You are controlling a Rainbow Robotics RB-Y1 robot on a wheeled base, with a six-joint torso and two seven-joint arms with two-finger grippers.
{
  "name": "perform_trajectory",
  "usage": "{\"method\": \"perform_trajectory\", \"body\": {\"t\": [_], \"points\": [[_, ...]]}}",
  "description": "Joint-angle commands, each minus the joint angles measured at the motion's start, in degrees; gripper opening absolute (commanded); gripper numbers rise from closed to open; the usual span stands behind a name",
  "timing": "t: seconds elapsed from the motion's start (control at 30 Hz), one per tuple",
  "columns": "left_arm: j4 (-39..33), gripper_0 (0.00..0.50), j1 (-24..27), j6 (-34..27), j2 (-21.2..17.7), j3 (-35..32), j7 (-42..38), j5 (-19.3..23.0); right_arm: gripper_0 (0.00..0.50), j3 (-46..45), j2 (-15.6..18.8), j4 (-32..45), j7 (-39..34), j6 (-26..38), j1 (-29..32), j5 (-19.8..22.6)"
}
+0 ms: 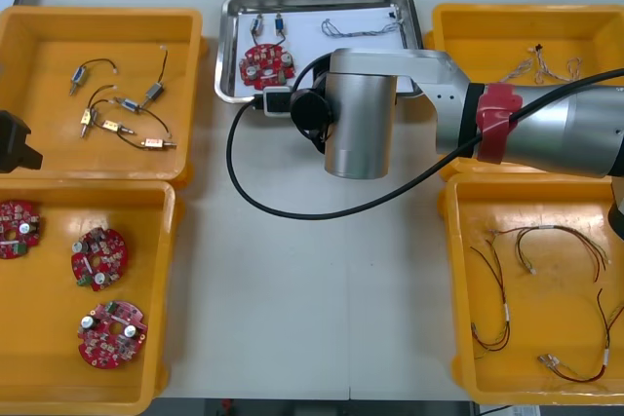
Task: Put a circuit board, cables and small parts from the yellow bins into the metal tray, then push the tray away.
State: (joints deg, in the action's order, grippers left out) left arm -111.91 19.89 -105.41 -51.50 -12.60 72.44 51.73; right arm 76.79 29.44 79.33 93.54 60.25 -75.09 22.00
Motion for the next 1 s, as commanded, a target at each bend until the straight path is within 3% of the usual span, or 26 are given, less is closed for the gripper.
{"method": "perform_trajectory", "body": {"t": [0.03,0.13,0.17,0.2,0.27,0.3,0.4,0.43,0.47,0.5,0.67,1.0], "points": [[-1.7,0.500,-1.0,0.0,-2.6,-2.0,2.7,-0.3,0.000,-0.2,-1.5,-0.8,1.1,-1.5,-3.2,-0.6],[-1.7,0.500,-1.0,0.0,-2.6,-2.0,2.7,-0.3,0.019,-0.2,-1.5,-1.0,1.0,-2.2,-3.2,-0.6],[-1.7,0.500,-1.0,0.0,-2.6,-2.0,2.7,-0.3,0.145,-0.2,-1.5,-1.0,1.0,-2.3,-3.2,-0.6],[-1.7,0.500,-1.0,0.0,-2.6,-2.0,2.7,-0.3,0.188,-0.2,-1.6,-1.0,1.0,-2.6,-3.1,-0.2],[-1.7,0.500,-1.0,0.0,-2.6,-2.0,2.7,-0.3,0.222,-0.2,-1.5,-1.1,0.9,-2.8,-3.1,0.5],[-1.7,0.500,-1.0,0.0,-2.6,-2.0,2.7,-0.3,0.268,-0.2,-1.5,-1.2,0.9,-3.0,-3.2,1.7],[-1.7,0.500,-1.0,0.0,-2.6,-2.0,2.7,-0.3,0.307,-0.2,-1.5,-1.2,0.9,-3.0,-3.1,2.0],[-1.7,0.500,-1.0,0.0,-2.6,-2.0,2.7,-0.3,0.407,-0.2,-1.5,-1.3,0.9,-3.0,-3.1,2.1],[-1.7,0.500,-1.0,0.0,-2.6,-2.0,2.7,-0.3,0.407,-0.2,-1.5,-1.3,0.9,-3.0,-3.1,2.1],[-1.7,0.500,-1.0,0.0,-2.6,-2.0,2.7,-0.3,0.484,-0.2,-1.5,-1.4,1.2,-2.9,-3.1,2.3],[-1.7,0.500,-1.0,0.0,-2.6,-2.0,2.7,-0.3,0.500,-0.2,-1.1,-1.5,1.5,-2.6,-3.1,5.5],[-1.7,0.500,-1.0,0.0,-2.6,-2.0,2.7,-0.3,0.500,-1.0,0.9,2.0,1.6,0.9,-3.0,7.2]]}}
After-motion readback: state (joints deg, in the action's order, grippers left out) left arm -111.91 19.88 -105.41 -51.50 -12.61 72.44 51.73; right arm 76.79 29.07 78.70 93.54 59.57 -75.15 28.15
